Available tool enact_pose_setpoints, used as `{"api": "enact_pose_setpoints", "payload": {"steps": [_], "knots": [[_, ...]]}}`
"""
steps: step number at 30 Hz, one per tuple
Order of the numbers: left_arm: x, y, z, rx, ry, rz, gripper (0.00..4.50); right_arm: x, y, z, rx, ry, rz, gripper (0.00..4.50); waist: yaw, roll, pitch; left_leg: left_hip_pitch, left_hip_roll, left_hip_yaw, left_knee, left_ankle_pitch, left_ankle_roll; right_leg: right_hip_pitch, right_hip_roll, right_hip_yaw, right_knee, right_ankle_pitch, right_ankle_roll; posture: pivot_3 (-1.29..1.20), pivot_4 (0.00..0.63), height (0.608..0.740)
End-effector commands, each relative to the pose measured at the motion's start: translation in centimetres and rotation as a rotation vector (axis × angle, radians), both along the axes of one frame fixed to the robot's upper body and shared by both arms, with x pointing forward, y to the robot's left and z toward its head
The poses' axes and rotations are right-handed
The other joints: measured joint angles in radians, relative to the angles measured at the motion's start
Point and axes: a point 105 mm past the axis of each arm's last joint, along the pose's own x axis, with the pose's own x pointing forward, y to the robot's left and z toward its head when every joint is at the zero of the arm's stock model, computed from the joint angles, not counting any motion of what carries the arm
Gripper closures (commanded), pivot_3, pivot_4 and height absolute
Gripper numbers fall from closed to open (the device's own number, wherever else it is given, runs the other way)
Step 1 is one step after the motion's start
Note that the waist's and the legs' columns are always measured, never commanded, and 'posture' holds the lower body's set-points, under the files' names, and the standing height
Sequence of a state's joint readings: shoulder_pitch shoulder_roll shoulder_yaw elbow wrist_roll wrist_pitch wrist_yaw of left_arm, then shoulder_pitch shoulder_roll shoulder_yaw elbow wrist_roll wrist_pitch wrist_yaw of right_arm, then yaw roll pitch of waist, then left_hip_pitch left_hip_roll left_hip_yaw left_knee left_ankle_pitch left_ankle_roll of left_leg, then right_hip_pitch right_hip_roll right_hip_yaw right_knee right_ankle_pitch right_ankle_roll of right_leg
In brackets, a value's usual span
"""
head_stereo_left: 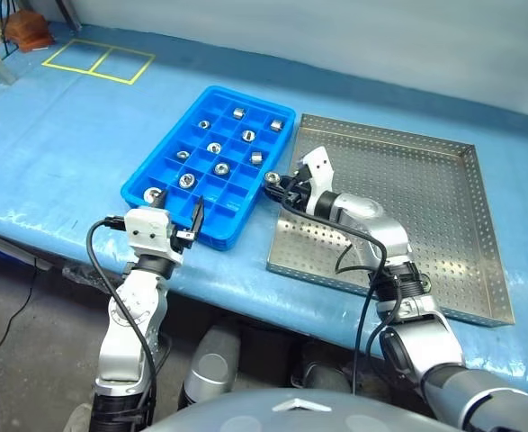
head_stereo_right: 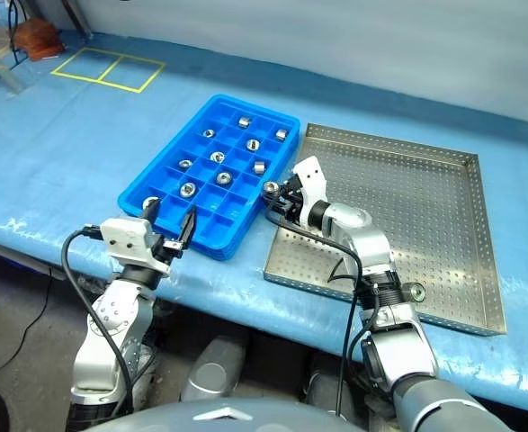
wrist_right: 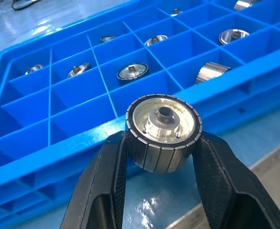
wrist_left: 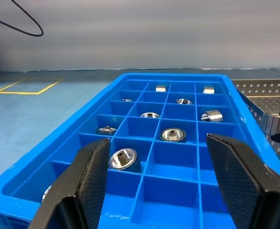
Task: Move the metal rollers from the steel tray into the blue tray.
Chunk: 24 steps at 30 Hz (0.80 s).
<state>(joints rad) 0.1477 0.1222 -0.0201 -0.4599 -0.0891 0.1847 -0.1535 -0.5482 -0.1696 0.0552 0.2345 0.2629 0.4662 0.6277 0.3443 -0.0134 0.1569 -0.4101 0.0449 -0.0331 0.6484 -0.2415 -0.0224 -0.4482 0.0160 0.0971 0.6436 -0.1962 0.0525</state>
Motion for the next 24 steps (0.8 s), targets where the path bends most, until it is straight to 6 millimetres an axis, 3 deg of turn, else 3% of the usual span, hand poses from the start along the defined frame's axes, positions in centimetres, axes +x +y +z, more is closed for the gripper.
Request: {"api": "enact_pose_setpoints", "payload": {"steps": [1, 6, 9, 12, 24], "knots": [[0.3, -0.5, 0.9, 0.008, -0.037, -0.029, 1.0, 0.0, 0.9, 5.6, 0.173, -0.208, -0.012, 2.83, 0.019, 0.0, 0.0, -0.001, 0.0, 0.0, 0.0, 0.0, 0.0, -0.001, 0.0, 0.0, 0.0, 0.0, 0.0, 0.53, 0.15, 0.74], [0.6, -0.8, 1.1, 0.008, -0.045, -0.043, 1.0, -1.6, 3.4, 6.8, 0.225, -0.241, 0.111, 2.83, 0.059, 0.0, 0.0, -0.002, 0.0, 0.0, 0.001, -0.001, -0.006, 0.0, -0.001, -0.001, -0.003, 0.0, 0.0, 0.53, 0.15, 0.74], [0.5, -0.7, 1.2, 0.007, -0.047, -0.046, 1.0, -2.7, 5.0, 5.0, 0.092, -0.192, 0.225, 2.83, 0.072, 0.0, 0.0, -0.002, -0.001, 0.002, 0.002, -0.001, -0.007, 0.0, -0.003, -0.001, -0.004, -0.002, -0.002, 0.53, 0.15, 0.74], [0.4, -0.5, 1.2, -0.003, -0.044, -0.04, 1.0, -2.9, 5.4, 3.6, 0.008, -0.149, 0.252, 2.83, 0.086, 0.0, 0.0, -0.002, -0.001, 0.002, 0.003, -0.001, -0.008, 0.0, -0.003, -0.002, -0.003, -0.002, -0.003, 0.53, 0.15, 0.74], [0.3, 0.1, 1.2, -0.016, -0.042, -0.019, 1.0, -3.2, 7.4, 2.4, -0.086, -0.116, 0.29, 2.83, 0.117, 0.0, 0.0, -0.003, 0.0, 0.001, 0.002, -0.001, -0.01, -0.002, -0.003, -0.004, -0.003, -0.002, -0.003, 0.54, 0.15, 0.74]]}}
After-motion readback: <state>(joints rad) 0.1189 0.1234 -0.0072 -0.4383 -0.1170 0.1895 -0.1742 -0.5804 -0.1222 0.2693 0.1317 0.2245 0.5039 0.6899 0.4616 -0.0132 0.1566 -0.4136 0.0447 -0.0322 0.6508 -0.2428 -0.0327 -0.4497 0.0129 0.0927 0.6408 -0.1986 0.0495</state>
